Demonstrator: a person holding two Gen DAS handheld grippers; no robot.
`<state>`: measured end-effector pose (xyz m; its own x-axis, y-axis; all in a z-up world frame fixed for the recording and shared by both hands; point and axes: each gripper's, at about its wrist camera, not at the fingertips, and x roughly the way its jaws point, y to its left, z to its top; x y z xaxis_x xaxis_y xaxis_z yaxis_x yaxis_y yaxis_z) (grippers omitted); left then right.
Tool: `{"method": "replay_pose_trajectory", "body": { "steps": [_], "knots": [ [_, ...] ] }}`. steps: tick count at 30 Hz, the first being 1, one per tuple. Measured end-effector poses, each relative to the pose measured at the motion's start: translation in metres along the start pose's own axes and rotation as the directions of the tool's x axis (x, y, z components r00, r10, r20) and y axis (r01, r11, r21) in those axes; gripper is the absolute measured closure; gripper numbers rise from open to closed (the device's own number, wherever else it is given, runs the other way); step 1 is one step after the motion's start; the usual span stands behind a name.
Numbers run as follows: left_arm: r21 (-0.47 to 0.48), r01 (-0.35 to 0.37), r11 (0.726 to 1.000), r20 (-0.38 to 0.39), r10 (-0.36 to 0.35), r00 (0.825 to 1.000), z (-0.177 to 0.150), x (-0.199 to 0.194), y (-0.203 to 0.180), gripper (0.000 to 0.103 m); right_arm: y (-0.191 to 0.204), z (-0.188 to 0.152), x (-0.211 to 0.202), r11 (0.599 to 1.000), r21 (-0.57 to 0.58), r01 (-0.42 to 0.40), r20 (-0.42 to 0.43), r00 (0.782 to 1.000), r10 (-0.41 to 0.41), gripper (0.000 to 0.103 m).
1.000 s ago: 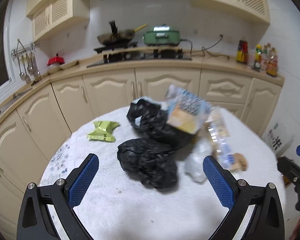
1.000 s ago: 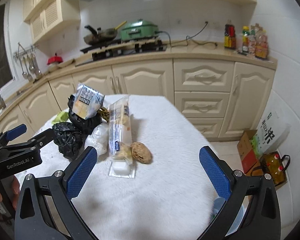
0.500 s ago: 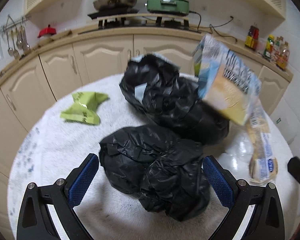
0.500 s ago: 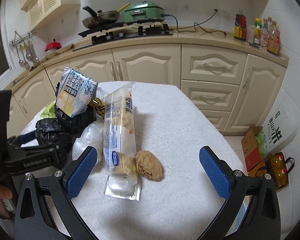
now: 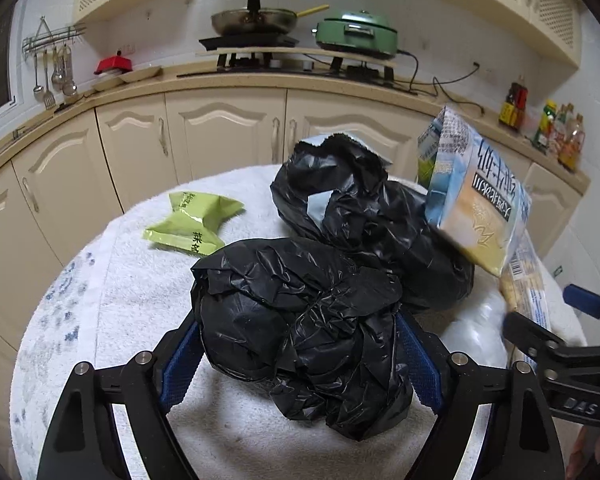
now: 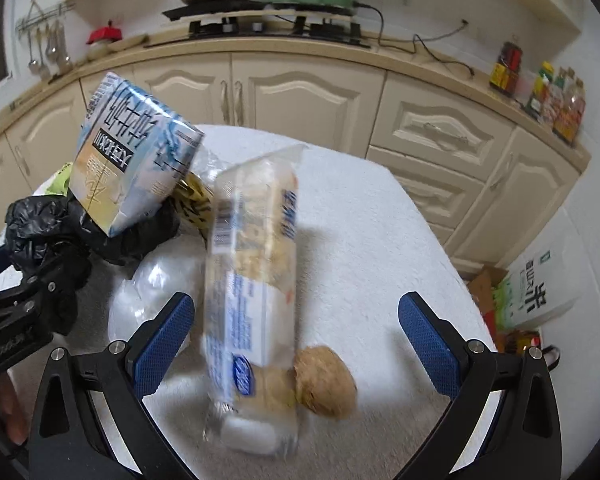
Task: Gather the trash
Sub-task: 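Grasp the black plastic bag with the left tool while the right tool grasps the bread bag, then carry the black bag and bread bag over the light blue bin with both tools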
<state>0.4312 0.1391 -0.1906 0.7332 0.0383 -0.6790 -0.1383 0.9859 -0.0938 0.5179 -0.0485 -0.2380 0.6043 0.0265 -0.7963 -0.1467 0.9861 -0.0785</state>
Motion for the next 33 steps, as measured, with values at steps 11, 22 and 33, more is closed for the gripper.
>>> {"method": "replay_pose_trajectory", "body": {
  "steps": [11,22,33],
  "knots": [
    [0.054,0.006,0.999,0.039,-0.008,0.999,-0.001,-0.014,-0.015,0.019,-0.001,-0.004,-0.009,0.987,0.044,-0.155,0.004,0.988,0.155,0.067],
    [0.087,0.041,0.995,0.119,-0.051,0.992,-0.001,-0.078,-0.031,0.019,-0.02,-0.013,-0.088,0.957,0.098,-0.274,0.16,0.953,0.257,0.069],
    [0.199,0.122,0.972,0.172,-0.157,0.973,-0.029,-0.141,-0.095,0.019,-0.076,-0.058,-0.168,0.927,0.179,-0.331,0.289,0.918,0.272,0.069]
  ]
}}
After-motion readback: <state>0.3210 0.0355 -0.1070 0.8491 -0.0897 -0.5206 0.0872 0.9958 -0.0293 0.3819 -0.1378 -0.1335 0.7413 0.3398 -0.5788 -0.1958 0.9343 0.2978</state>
